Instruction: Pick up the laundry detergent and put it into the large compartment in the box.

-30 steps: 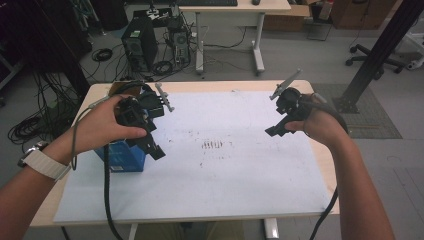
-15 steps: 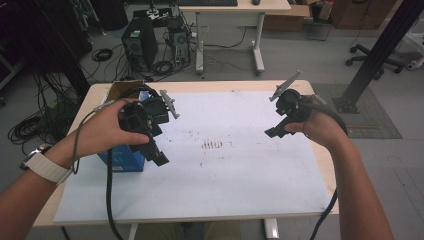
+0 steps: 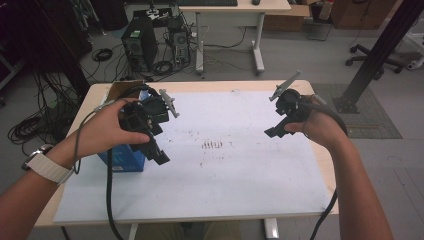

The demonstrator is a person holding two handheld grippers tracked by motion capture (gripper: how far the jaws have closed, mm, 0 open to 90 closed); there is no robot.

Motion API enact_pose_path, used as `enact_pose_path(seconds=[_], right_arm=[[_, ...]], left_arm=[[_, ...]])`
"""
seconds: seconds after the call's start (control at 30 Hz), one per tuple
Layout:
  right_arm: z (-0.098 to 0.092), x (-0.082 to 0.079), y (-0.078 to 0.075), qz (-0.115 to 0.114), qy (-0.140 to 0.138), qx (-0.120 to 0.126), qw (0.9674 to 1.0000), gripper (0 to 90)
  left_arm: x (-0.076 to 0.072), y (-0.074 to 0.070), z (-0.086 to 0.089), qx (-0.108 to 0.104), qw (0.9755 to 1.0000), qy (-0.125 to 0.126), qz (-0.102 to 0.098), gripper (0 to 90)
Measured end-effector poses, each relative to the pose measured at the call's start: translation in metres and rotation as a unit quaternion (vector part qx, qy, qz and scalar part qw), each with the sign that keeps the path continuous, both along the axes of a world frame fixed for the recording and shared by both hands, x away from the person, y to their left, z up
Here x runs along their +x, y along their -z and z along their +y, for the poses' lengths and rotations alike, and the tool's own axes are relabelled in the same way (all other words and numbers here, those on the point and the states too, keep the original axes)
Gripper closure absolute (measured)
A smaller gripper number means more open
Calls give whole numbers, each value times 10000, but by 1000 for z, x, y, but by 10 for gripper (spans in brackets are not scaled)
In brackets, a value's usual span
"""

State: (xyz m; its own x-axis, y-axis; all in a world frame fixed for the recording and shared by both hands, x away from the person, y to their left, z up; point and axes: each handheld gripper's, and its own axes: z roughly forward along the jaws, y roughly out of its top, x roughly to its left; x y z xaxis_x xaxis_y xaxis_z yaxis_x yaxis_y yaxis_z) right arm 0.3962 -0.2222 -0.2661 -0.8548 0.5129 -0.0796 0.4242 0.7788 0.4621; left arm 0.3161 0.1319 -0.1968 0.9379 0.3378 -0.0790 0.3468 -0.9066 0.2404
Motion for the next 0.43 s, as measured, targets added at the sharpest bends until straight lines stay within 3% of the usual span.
enact_pose_path(seconds=[0.43], right_arm=[[-4,-1,3,5,15,38,10000,123]], left_arm=[[0,1,-2,11,10000,-10,-4,105]])
